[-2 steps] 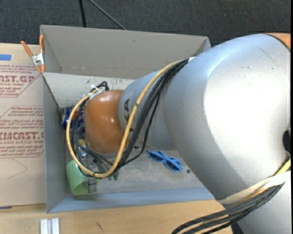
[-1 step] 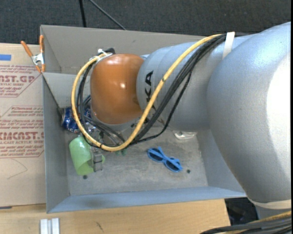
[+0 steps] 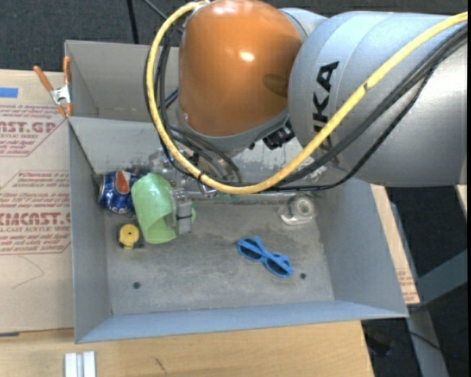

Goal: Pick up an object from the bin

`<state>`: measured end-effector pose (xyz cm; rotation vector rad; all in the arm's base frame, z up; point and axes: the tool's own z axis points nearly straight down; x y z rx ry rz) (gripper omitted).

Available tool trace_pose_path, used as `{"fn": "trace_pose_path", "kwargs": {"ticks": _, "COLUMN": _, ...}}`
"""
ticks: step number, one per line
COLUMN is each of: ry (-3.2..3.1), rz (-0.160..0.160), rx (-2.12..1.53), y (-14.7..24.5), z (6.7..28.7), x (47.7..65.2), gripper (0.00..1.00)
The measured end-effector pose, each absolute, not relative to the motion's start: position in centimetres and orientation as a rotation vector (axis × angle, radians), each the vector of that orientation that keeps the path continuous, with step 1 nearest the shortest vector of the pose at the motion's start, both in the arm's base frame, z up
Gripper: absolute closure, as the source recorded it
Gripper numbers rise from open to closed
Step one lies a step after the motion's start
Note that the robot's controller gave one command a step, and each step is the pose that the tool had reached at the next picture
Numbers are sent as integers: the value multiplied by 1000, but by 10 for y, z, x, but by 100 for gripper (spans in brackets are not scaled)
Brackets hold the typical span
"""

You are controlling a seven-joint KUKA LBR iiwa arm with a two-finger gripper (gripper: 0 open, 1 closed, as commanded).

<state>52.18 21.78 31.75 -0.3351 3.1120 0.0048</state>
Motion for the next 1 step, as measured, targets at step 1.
{"fn": "trace_pose_path", "kwargs": {"ticks": 1, "ry": 3044, "rz": 1, "rx": -770, "y": 197, "z": 305, "x": 507, "gripper": 100}}
